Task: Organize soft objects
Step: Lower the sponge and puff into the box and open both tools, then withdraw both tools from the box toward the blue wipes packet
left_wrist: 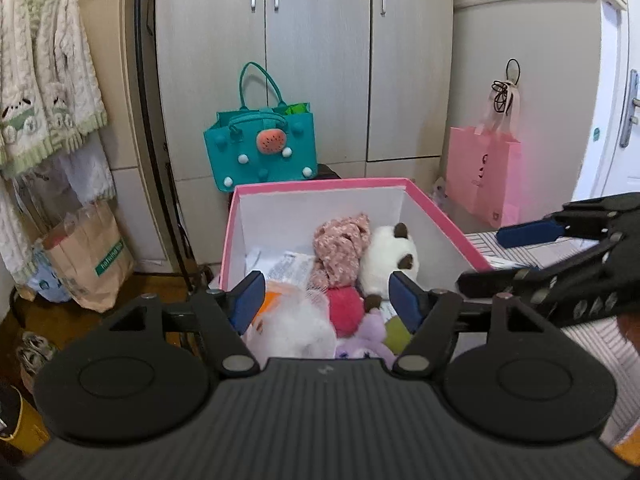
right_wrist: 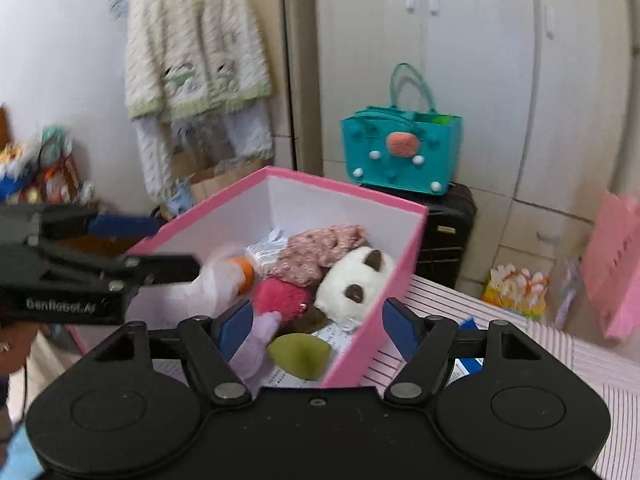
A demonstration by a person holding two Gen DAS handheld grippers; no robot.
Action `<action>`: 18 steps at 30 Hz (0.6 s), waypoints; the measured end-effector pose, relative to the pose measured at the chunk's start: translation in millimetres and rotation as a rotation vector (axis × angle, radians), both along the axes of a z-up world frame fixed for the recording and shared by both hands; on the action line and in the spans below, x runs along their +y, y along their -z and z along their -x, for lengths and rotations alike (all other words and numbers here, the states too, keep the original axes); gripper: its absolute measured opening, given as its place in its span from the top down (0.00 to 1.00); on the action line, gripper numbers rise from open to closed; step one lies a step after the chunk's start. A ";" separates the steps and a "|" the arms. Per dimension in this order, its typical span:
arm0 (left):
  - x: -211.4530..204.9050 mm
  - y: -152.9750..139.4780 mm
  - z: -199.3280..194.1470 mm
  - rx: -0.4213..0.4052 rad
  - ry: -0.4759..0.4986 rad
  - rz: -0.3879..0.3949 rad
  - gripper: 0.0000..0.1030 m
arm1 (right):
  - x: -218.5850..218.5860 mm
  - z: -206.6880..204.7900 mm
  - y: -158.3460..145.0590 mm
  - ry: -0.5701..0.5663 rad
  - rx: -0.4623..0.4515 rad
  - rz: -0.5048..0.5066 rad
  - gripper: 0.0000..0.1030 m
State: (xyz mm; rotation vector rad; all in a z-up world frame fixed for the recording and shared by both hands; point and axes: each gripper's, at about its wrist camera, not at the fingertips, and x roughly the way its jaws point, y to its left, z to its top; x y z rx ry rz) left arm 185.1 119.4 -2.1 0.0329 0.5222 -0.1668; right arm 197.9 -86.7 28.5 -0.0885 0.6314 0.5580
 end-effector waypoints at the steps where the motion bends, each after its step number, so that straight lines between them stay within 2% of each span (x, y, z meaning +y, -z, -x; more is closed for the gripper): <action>1: -0.7 -0.8 4.6 -0.001 0.003 0.001 0.34 | -4.9 3.2 -2.2 0.002 -0.001 -0.015 0.26; 7: -4.8 -17.5 37.5 -0.017 0.004 0.024 0.34 | -33.9 27.5 -11.7 0.013 0.031 -0.072 0.26; 14: -20.7 -44.4 80.2 0.007 0.105 0.022 0.33 | -66.8 55.8 -18.2 0.024 0.077 -0.107 0.26; 18: -29.8 -48.6 96.9 0.069 0.176 0.028 0.32 | -80.0 79.7 -25.8 0.000 0.080 -0.095 0.26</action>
